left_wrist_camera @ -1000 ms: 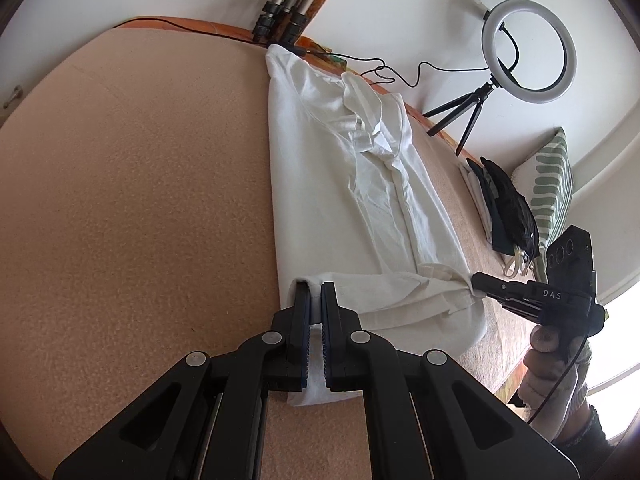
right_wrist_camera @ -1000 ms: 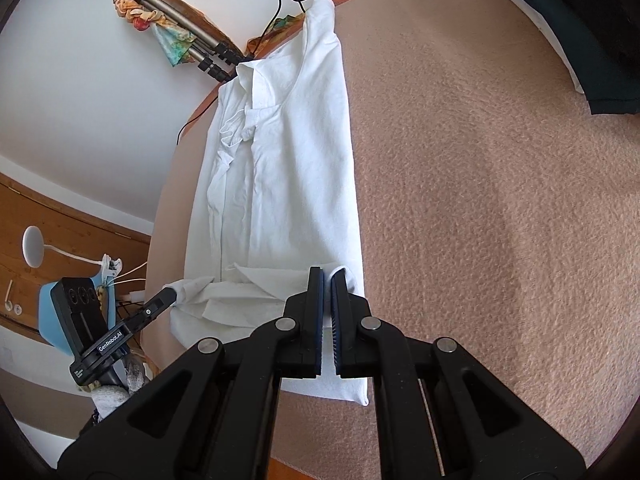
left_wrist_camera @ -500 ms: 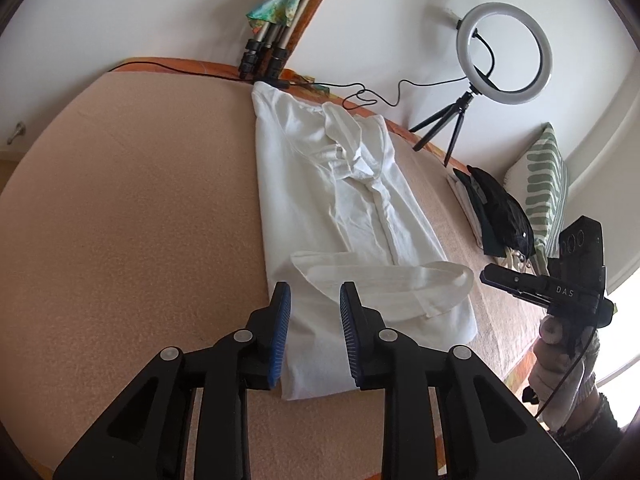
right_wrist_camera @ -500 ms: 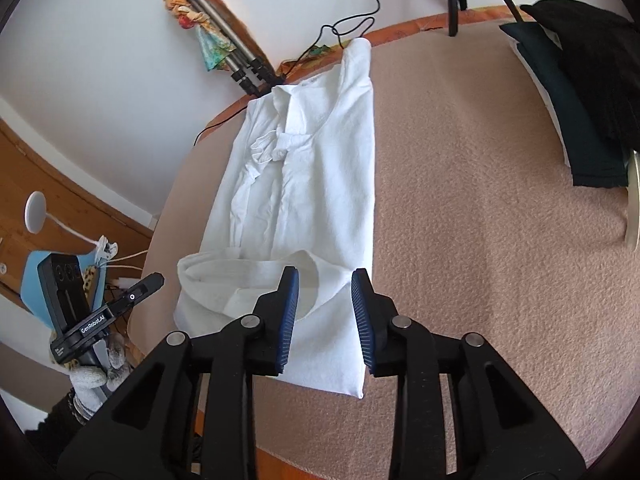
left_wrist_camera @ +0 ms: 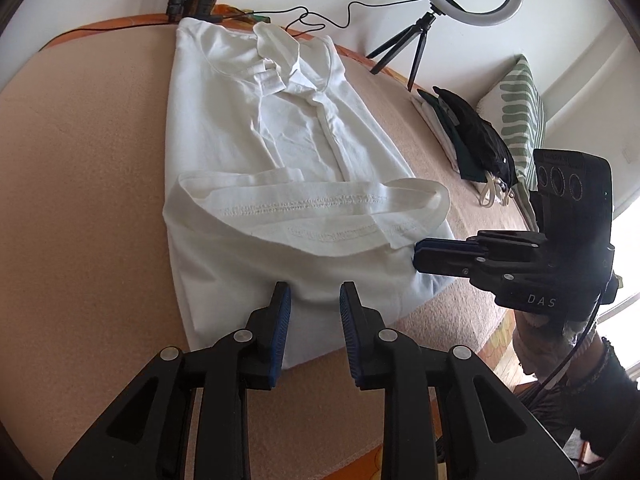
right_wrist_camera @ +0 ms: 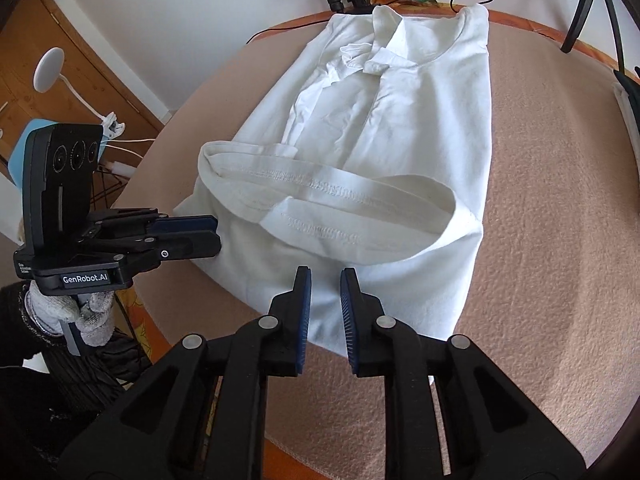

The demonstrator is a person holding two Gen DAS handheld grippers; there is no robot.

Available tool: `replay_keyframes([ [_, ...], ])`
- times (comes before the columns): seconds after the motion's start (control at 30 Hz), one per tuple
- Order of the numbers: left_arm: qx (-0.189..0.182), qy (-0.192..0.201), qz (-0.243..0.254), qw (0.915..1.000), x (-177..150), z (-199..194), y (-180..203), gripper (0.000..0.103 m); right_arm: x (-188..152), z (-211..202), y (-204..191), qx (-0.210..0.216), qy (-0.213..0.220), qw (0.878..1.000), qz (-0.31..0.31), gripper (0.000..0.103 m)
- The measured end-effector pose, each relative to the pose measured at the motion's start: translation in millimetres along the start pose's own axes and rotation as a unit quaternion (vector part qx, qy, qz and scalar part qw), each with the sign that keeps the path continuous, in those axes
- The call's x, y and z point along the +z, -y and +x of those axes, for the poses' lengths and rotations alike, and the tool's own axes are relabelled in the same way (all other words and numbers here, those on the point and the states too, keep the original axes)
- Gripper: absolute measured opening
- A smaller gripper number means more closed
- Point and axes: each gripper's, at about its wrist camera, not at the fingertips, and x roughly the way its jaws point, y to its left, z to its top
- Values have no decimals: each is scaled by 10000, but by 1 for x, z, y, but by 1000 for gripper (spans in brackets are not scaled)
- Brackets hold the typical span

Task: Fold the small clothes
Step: 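Open both grippers to release the folded hem, then move both grippers along the shirt toward the collar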

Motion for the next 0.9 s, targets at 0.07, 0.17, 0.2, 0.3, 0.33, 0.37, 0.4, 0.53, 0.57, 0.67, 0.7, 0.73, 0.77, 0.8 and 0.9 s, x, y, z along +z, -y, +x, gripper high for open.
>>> replay_keyframes([
  [0.07, 69, 129, -19, 9999, 7, 1, -3, 23, 8, -1, 6, -90, 153, 9998, 103, 17],
  [0.17, 193, 295, -214, 9992, 16, 2, -14, 23, 19, -6, 20, -315, 442, 9981, 307, 17],
  [0.2, 271, 352, -330, 9985, 19, 2, -19, 23, 23, -8, 26, -326, 540, 9972, 402, 17],
  [0.3, 284, 613, -735, 9950, 27, -6, -36, 23, 32, -17, 40, -373, 811, 9938, 663, 17],
  [0.33, 317, 737, -827, 9933, 28, -12, -42, 23, 34, -19, 44, -390, 853, 9930, 717, 17],
  [0.37, 383, 827, -878, 9920, 31, -17, -46, 23, 34, -21, 47, -441, 887, 9922, 751, 17],
  [0.4, 433, 926, -922, 9905, 32, -22, -49, 23, 34, -24, 49, -480, 911, 9916, 777, 17],
  [0.53, 527, 995, -974, 9889, 34, -33, -56, 24, 28, -32, 54, -683, 864, 9910, 762, 17],
  [0.57, 541, 948, -987, 9891, 33, -35, -57, 24, 27, -32, 55, -733, 790, 9913, 756, 20],
  [0.67, 517, 773, -1105, 9895, 24, -36, -62, 32, 21, -27, 60, -747, 619, 9922, 787, 43],
  [0.7, 496, 723, -1140, 9896, 20, -37, -62, 38, 17, -27, 63, -743, 572, 9923, 809, 44],
  [0.73, 515, 667, -1178, 9895, 15, -37, -63, 39, 14, -25, 65, -730, 524, 9923, 848, 44],
  [0.77, 503, 620, -1191, 9897, 9, -37, -64, 39, 11, -24, 66, -706, 489, 9923, 890, 44],
  [0.8, 511, 557, -1174, 9902, 3, -36, -63, 39, 8, -23, 67, -676, 466, 9923, 924, 44],
  [0.9, 595, 368, -1047, 9920, -10, -29, -58, 39, 4, -21, 61, -778, 451, 9928, 793, 44],
])
